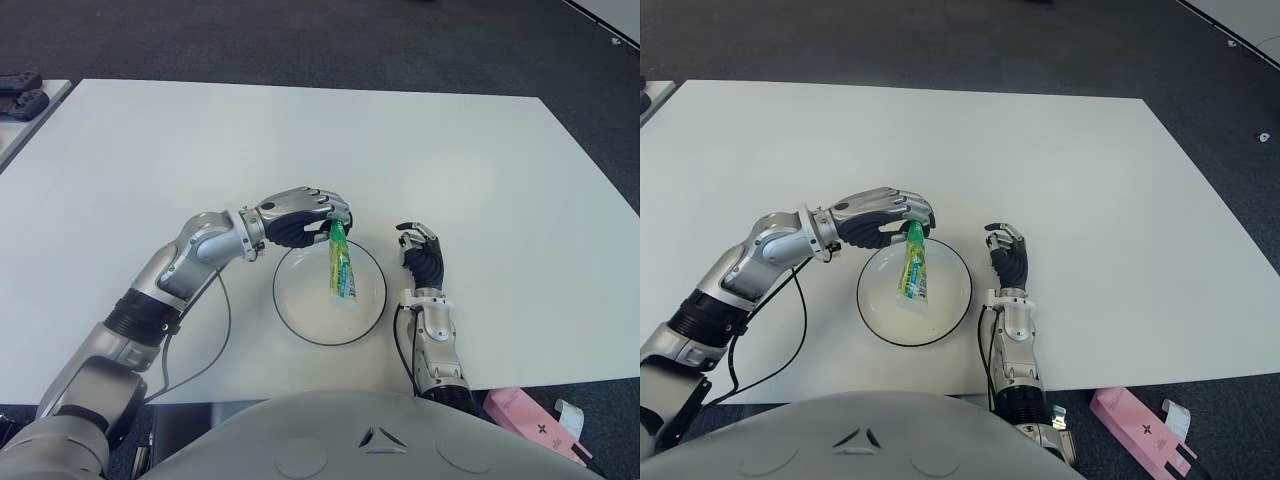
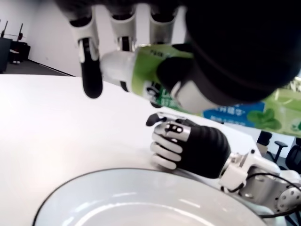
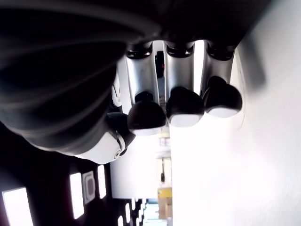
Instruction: Put the toothpaste on the table into the plate.
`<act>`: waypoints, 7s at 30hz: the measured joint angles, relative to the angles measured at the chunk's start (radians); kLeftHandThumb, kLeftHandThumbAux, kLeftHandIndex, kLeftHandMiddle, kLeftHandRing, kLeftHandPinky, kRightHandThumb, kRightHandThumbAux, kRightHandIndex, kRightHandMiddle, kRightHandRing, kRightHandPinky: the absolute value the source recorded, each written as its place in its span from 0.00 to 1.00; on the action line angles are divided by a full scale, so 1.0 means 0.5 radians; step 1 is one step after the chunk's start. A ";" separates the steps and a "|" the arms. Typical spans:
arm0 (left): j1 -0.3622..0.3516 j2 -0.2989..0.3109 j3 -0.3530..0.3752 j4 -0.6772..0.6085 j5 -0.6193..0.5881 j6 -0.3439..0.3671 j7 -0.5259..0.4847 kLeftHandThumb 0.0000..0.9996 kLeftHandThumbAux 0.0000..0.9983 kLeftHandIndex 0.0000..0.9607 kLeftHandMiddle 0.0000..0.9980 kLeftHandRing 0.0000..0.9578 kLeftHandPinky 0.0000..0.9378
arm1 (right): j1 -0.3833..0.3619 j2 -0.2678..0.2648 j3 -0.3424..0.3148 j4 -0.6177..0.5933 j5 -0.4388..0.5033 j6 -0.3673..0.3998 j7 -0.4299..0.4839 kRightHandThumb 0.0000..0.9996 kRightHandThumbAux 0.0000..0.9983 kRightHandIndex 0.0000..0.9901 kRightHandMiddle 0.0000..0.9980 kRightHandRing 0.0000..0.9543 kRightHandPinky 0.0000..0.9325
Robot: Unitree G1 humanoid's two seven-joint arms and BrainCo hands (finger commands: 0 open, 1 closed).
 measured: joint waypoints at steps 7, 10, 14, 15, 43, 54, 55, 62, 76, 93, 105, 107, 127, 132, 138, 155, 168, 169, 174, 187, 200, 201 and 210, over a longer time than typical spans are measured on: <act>-0.004 0.026 -0.124 0.295 0.487 -0.168 0.484 0.74 0.70 0.46 0.85 0.89 0.92 | 0.007 -0.001 -0.001 -0.012 0.005 0.000 0.002 0.70 0.73 0.44 0.88 0.91 0.92; -0.004 0.038 -0.172 0.373 0.696 -0.181 0.719 0.74 0.70 0.46 0.85 0.89 0.93 | 0.012 -0.001 0.000 -0.020 0.006 0.000 0.002 0.70 0.73 0.44 0.88 0.90 0.91; -0.024 0.045 -0.236 0.446 0.929 -0.179 1.045 0.74 0.70 0.46 0.86 0.90 0.93 | 0.015 -0.001 0.000 -0.027 0.006 0.000 0.004 0.70 0.73 0.44 0.88 0.90 0.91; -0.029 0.045 -0.252 0.460 0.980 -0.175 1.129 0.74 0.70 0.46 0.86 0.90 0.93 | 0.016 -0.001 0.000 -0.030 0.006 0.000 0.005 0.70 0.73 0.44 0.87 0.90 0.90; -0.159 0.165 -0.460 0.587 1.213 -0.103 1.733 0.04 0.51 0.03 0.05 0.04 0.05 | 0.044 -0.008 -0.004 -0.057 0.011 0.022 0.031 0.70 0.73 0.44 0.87 0.90 0.89; -0.157 0.236 -0.420 0.458 1.012 -0.128 1.487 0.04 0.41 0.00 0.00 0.00 0.00 | 0.039 -0.008 -0.001 -0.134 -0.008 0.180 -0.002 0.70 0.73 0.44 0.84 0.87 0.88; -0.157 0.236 -0.419 0.458 0.993 -0.137 1.474 0.04 0.40 0.00 0.00 0.00 0.00 | 0.039 -0.007 -0.001 -0.136 -0.010 0.185 -0.004 0.70 0.73 0.44 0.84 0.87 0.88; -0.157 0.236 -0.394 0.465 0.896 -0.196 1.449 0.05 0.38 0.00 0.00 0.00 0.00 | 0.038 -0.005 0.001 -0.141 -0.011 0.195 -0.010 0.70 0.73 0.44 0.84 0.87 0.88; -0.157 0.231 -0.368 0.500 0.866 -0.252 1.450 0.07 0.37 0.00 0.00 0.00 0.00 | 0.036 -0.004 0.001 -0.144 -0.011 0.204 -0.012 0.70 0.73 0.44 0.83 0.86 0.87; -0.068 0.099 -0.188 0.580 0.443 -0.206 1.365 0.08 0.49 0.00 0.00 0.00 0.04 | 0.027 -0.002 0.001 -0.141 -0.016 0.211 -0.039 0.70 0.73 0.44 0.84 0.87 0.89; 0.030 -0.323 0.221 0.759 -0.215 -0.146 1.508 0.12 0.90 0.28 0.28 0.28 0.32 | 0.023 -0.002 0.007 -0.138 -0.016 0.214 -0.048 0.70 0.73 0.44 0.84 0.87 0.88; 0.042 -0.372 0.287 0.739 -0.363 -0.098 1.460 0.10 0.93 0.31 0.31 0.31 0.32 | 0.021 -0.001 0.008 -0.138 -0.016 0.214 -0.048 0.70 0.73 0.44 0.84 0.87 0.88; 0.083 -0.627 0.787 0.639 -1.504 0.535 0.666 0.70 0.73 0.45 0.49 0.47 0.46 | -0.055 0.001 0.005 -0.050 -0.015 0.191 -0.047 0.70 0.73 0.44 0.84 0.87 0.88; 0.032 -0.675 0.876 0.698 -1.593 0.583 0.600 0.70 0.73 0.45 0.49 0.47 0.47 | -0.081 0.001 0.005 -0.020 -0.014 0.178 -0.035 0.70 0.73 0.44 0.84 0.87 0.88; 0.015 -0.708 0.960 0.765 -1.648 0.570 0.517 0.70 0.73 0.45 0.49 0.47 0.46 | -0.098 -0.002 -0.001 -0.004 -0.013 0.175 -0.035 0.70 0.73 0.44 0.85 0.88 0.90; 0.114 -0.754 1.035 0.776 -1.620 0.555 0.500 0.70 0.73 0.45 0.48 0.49 0.53 | -0.170 -0.036 -0.038 0.096 0.010 0.083 -0.001 0.70 0.73 0.44 0.89 0.91 0.93; 0.125 -0.827 1.029 0.814 -1.431 0.483 0.584 0.70 0.72 0.45 0.48 0.52 0.55 | -0.283 -0.060 -0.058 0.139 0.010 0.083 0.020 0.70 0.73 0.44 0.89 0.91 0.92; 0.127 -0.833 1.029 0.816 -1.420 0.483 0.595 0.70 0.72 0.45 0.48 0.52 0.55 | -0.290 -0.063 -0.058 0.147 0.010 0.083 0.025 0.70 0.73 0.44 0.89 0.91 0.91; 0.137 -0.860 1.026 0.842 -1.364 0.483 0.644 0.70 0.72 0.45 0.47 0.51 0.54 | -0.330 -0.069 -0.065 0.185 0.013 0.083 0.046 0.70 0.73 0.44 0.88 0.90 0.90; 0.138 -0.879 1.028 0.941 -1.309 0.399 0.665 0.71 0.72 0.45 0.46 0.51 0.52 | -0.384 -0.070 -0.078 0.183 0.023 0.111 0.069 0.70 0.73 0.44 0.86 0.89 0.89; 0.243 -0.884 1.028 0.892 -1.308 0.385 0.665 0.70 0.72 0.45 0.49 0.52 0.52 | -0.365 -0.070 -0.068 0.154 0.004 0.092 0.069 0.70 0.73 0.44 0.85 0.88 0.88; 0.257 -0.884 1.027 0.891 -1.307 0.383 0.665 0.70 0.72 0.45 0.49 0.52 0.53 | -0.360 -0.070 -0.067 0.151 0.003 0.083 0.069 0.70 0.73 0.44 0.85 0.88 0.88; 0.388 -0.871 1.027 0.868 -1.331 0.334 0.603 0.70 0.72 0.45 0.52 0.55 0.54 | -0.277 -0.066 -0.057 0.080 0.011 0.054 0.087 0.70 0.73 0.44 0.85 0.88 0.88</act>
